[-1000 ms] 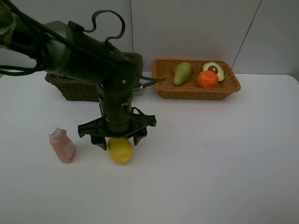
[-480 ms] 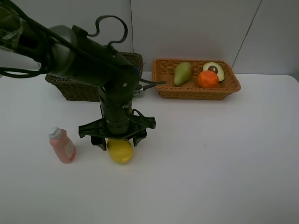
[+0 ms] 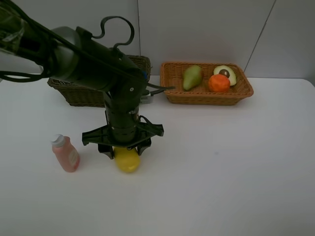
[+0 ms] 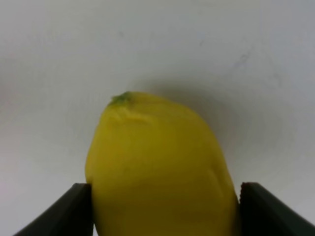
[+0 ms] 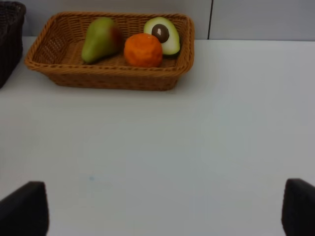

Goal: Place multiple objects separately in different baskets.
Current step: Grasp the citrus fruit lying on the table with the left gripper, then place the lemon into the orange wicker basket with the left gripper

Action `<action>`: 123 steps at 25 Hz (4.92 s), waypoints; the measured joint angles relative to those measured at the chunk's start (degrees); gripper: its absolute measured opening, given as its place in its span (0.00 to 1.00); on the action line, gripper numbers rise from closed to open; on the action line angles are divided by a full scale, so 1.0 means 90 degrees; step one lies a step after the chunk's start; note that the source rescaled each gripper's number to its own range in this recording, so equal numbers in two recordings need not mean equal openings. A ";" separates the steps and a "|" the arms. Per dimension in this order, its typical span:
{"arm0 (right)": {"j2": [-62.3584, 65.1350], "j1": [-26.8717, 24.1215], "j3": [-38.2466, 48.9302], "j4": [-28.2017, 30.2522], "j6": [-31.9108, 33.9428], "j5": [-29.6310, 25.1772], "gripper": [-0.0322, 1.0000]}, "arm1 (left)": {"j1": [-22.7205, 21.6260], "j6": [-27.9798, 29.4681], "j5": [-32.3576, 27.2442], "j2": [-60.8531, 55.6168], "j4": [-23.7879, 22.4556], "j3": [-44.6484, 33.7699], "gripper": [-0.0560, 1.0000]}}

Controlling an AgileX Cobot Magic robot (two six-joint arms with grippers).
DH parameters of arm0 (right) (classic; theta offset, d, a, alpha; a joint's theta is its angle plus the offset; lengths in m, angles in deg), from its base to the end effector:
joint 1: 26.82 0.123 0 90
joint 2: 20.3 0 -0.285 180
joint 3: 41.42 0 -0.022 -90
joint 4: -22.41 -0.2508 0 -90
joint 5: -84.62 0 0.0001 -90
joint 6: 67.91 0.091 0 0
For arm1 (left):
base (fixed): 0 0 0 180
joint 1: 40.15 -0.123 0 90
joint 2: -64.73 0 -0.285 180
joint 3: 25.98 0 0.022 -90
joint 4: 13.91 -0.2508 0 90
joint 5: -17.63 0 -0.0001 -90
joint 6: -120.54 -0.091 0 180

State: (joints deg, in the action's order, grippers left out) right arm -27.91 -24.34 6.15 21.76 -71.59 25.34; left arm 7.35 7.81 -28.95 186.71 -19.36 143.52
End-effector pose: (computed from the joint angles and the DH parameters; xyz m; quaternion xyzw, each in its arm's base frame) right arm -0.0064 0.0006 0.2842 -0.0454 0.8396 0.0000 0.5413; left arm 0.2427 -0.2555 0.1208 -0.1396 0.9896 0.0119 0.0337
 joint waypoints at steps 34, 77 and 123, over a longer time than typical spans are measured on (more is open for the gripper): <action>0.0000 0.0000 0.0000 0.0000 0.0000 0.0000 1.00 | 0.0000 -0.0168 -0.0460 -0.0023 0.0021 0.0034 0.79; 0.0000 0.0000 0.0000 0.0000 0.0000 0.0000 1.00 | -0.1938 -0.3295 -0.2567 -0.0230 -0.2052 0.4450 0.79; 0.0000 0.0000 0.0000 0.0000 0.0000 0.0000 1.00 | -0.2408 -0.4171 -0.0849 0.1307 -0.1806 0.5079 0.79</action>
State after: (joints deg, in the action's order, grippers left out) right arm -27.91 -24.34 6.15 21.76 -71.59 25.34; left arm -14.32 -29.73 -36.60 198.47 -35.62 189.23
